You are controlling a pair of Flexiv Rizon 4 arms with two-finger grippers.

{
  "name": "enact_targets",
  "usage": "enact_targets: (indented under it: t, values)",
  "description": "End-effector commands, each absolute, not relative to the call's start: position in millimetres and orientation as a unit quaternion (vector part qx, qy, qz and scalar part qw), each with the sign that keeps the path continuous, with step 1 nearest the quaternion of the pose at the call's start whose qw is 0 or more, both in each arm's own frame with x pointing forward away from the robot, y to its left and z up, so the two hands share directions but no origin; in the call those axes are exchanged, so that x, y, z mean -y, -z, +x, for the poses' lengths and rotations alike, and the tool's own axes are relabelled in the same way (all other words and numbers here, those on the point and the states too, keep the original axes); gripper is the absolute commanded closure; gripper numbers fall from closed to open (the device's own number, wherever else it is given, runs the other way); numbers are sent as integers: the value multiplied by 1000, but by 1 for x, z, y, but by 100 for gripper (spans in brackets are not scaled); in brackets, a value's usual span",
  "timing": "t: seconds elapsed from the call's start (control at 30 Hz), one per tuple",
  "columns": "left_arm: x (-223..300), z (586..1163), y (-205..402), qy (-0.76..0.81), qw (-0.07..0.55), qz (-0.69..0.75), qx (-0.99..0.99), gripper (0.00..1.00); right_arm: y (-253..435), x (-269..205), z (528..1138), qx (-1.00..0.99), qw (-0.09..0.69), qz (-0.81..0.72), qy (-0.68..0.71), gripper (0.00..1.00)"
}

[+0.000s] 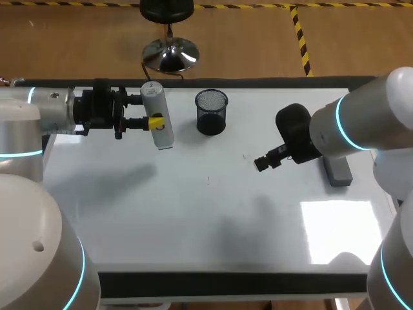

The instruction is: Pick up the inspection probe, press it on each red-marked spot on the whiteboard one by one, put down the probe, pick up the eraser, and wipe off all the red marks.

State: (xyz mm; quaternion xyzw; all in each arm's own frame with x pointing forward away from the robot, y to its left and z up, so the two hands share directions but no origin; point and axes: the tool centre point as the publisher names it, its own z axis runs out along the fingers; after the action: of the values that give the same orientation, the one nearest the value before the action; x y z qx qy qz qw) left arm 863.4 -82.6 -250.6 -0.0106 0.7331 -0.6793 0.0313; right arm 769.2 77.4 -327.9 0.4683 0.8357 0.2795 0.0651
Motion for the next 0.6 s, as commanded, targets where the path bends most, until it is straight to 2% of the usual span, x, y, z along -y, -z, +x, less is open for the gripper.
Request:
enact_targets:
  t: [0.03, 0.6]
  values:
    - [90, 881, 251, 680, 10, 8, -733, 100, 328, -76, 769, -836, 64, 468, -280, 0]
    - [114, 924, 231, 678, -33, 46, -733, 100, 328, -76, 769, -836, 64, 468, -280, 0]
